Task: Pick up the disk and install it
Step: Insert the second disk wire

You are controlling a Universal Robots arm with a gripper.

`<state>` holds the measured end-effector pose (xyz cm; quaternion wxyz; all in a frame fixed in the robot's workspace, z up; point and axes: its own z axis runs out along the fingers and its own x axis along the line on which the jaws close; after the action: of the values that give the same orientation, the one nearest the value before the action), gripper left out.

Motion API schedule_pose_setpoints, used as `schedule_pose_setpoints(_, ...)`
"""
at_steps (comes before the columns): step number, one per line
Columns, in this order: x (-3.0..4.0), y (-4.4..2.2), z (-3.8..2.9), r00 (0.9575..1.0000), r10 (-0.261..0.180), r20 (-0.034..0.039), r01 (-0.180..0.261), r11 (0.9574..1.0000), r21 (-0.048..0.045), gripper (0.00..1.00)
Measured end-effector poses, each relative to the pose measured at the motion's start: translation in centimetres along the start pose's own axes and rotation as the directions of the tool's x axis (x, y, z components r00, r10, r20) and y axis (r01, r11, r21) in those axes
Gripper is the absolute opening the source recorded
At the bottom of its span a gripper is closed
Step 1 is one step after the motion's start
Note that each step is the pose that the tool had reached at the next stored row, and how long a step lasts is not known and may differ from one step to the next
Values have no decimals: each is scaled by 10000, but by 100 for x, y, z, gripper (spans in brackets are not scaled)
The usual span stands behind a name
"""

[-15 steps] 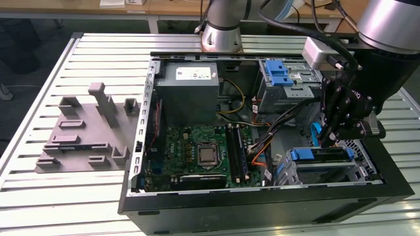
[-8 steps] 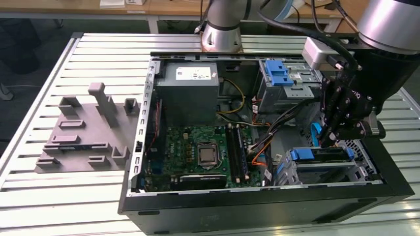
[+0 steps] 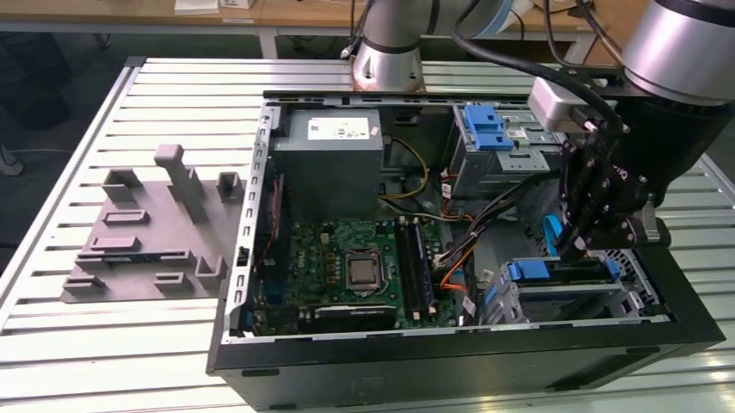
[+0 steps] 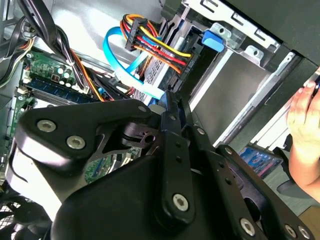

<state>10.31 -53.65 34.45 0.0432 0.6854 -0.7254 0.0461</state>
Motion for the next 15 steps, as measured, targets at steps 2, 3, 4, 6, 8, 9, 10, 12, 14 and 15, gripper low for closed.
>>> schedule_pose_setpoints(2,1,-11,7,10000,0,-1,0,10000,-1,16)
schedule_pose_setpoints(3,1,-15,12,10000,0,-1,0,10000,-2,16)
schedule_pose_setpoints(4,1,-17,19,10000,2,1,-2,10000,-3,16)
schedule_pose_setpoints(6,1,-20,34,10000,3,1,-3,10000,-3,16)
schedule_pose_setpoints(8,-1,-25,46,10000,3,2,-3,10000,-5,16)
schedule_pose_setpoints(9,-2,-27,51,10000,3,9,-3,10000,-6,16)
schedule_pose_setpoints(10,-2,-29,56,10000,4,18,-4,10000,-8,16)
schedule_pose_setpoints(12,-4,-32,67,10000,5,44,-5,10000,-11,16)
schedule_pose_setpoints(14,-6,-36,78,10000,5,65,-5,10000,-14,16)
schedule_pose_setpoints(15,-6,-37,82,10000,5,68,-5,10000,-15,16)
